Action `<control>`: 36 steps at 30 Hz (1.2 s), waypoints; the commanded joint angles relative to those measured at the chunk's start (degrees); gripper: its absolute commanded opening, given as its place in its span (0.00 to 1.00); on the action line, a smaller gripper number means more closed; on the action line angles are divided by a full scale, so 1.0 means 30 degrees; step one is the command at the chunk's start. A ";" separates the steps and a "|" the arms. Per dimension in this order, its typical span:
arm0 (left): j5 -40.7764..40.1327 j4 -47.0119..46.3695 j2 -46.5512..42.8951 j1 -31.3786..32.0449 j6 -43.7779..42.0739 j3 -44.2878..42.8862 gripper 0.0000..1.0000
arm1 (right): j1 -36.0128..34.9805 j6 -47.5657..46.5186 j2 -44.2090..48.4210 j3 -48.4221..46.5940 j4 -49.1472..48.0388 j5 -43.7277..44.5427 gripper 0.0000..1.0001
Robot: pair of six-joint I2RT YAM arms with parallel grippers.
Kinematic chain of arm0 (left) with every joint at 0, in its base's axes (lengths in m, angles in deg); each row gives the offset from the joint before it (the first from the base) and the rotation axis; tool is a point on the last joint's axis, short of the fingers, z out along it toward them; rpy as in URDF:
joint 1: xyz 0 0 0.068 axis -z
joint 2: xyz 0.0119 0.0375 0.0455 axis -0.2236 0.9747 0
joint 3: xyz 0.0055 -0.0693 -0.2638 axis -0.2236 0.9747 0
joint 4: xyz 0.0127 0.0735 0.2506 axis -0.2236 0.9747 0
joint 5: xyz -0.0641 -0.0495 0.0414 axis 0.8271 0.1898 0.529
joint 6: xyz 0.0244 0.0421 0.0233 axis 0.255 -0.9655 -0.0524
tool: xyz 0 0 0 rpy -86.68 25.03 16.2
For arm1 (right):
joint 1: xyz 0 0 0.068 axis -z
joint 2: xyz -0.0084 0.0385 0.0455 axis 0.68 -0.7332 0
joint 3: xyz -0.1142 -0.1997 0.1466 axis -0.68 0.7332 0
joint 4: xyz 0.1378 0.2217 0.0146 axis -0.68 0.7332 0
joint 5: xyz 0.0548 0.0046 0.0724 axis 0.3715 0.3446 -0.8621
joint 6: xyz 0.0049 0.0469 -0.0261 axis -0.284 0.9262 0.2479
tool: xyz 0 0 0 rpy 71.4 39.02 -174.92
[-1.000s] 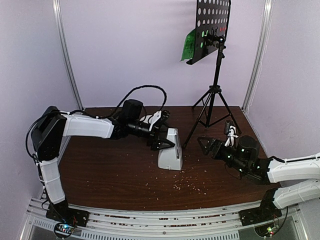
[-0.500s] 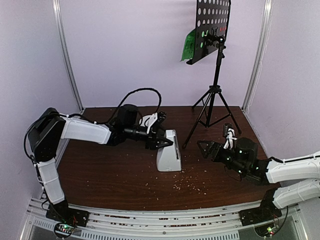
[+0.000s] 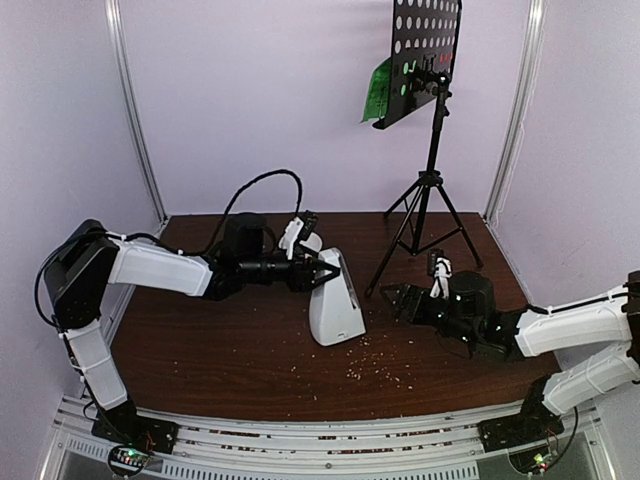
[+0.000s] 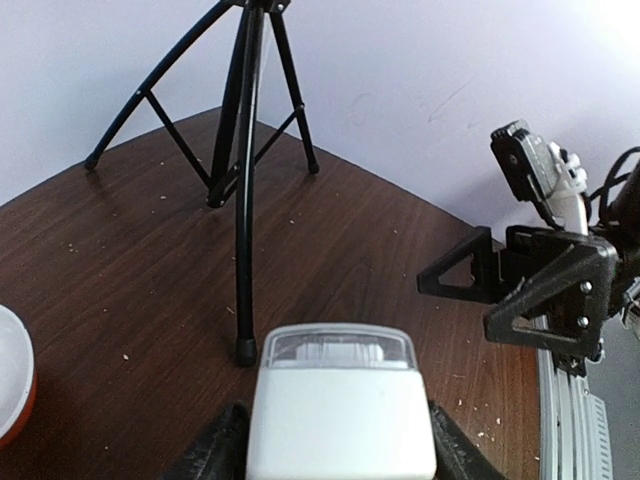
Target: Pack up the instrument practice props
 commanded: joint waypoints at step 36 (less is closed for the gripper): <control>-0.3429 0.3045 -0.0091 0.0440 0.1508 -0.1186 0.42 | -0.6783 0.2151 -0.9413 -0.8632 0.6744 0.6331 0.86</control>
